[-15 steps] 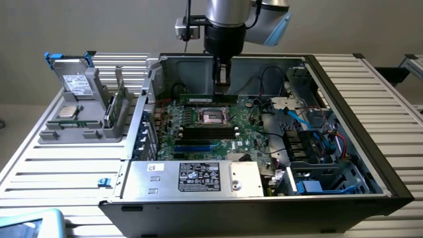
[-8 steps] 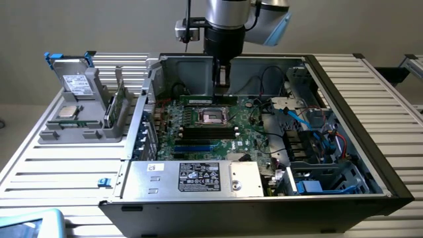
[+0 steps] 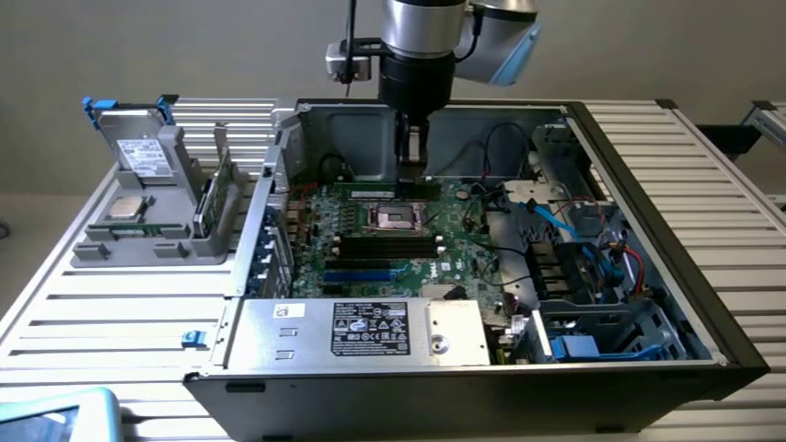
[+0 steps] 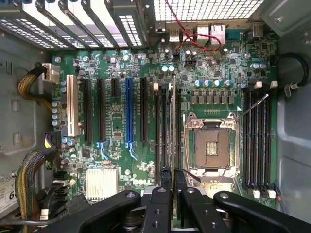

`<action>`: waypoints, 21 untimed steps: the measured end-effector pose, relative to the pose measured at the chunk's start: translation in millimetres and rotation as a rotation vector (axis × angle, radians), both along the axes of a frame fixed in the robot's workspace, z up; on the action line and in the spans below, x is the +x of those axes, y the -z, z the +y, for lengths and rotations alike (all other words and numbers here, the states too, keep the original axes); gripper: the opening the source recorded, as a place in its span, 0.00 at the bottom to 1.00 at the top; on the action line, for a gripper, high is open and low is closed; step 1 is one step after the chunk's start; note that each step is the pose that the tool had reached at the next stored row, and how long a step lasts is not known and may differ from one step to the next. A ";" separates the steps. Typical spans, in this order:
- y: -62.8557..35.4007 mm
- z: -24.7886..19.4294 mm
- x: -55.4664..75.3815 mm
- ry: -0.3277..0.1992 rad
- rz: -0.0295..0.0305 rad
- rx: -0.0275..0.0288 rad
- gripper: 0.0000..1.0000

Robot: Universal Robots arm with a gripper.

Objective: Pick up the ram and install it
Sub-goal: 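Insert the ram into the slot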

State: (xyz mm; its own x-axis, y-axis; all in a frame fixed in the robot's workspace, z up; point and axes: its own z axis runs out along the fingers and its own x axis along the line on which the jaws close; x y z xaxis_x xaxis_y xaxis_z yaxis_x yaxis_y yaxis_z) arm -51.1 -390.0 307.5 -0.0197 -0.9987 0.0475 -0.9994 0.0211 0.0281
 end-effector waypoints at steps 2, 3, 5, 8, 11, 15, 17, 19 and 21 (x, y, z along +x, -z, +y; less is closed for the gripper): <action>2.5 0.0 0.0 -0.001 -0.0046 -0.0011 0.14; 4.0 0.0 0.0 -0.001 -0.0047 -0.0008 0.14; 7.8 -0.3 0.0 -0.001 -0.0048 0.0030 0.14; 12.5 -2.1 -0.1 -0.001 -0.0047 0.0123 0.14; 17.8 -7.2 0.2 -0.001 -0.0040 0.0180 0.14; 25.1 -8.8 2.1 -0.001 -0.0040 0.0191 0.14; 28.7 -8.7 2.1 -0.001 -0.0039 0.0190 0.14; 32.3 -8.7 2.1 -0.001 -0.0038 0.0191 0.14; 35.7 -8.8 2.1 -0.002 -0.0032 0.0193 0.14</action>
State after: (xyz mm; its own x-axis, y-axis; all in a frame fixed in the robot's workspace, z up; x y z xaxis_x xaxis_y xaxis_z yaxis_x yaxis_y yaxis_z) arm -49.0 -398.8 271.7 -0.0181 -0.9994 0.0282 -0.9995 0.0189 0.0253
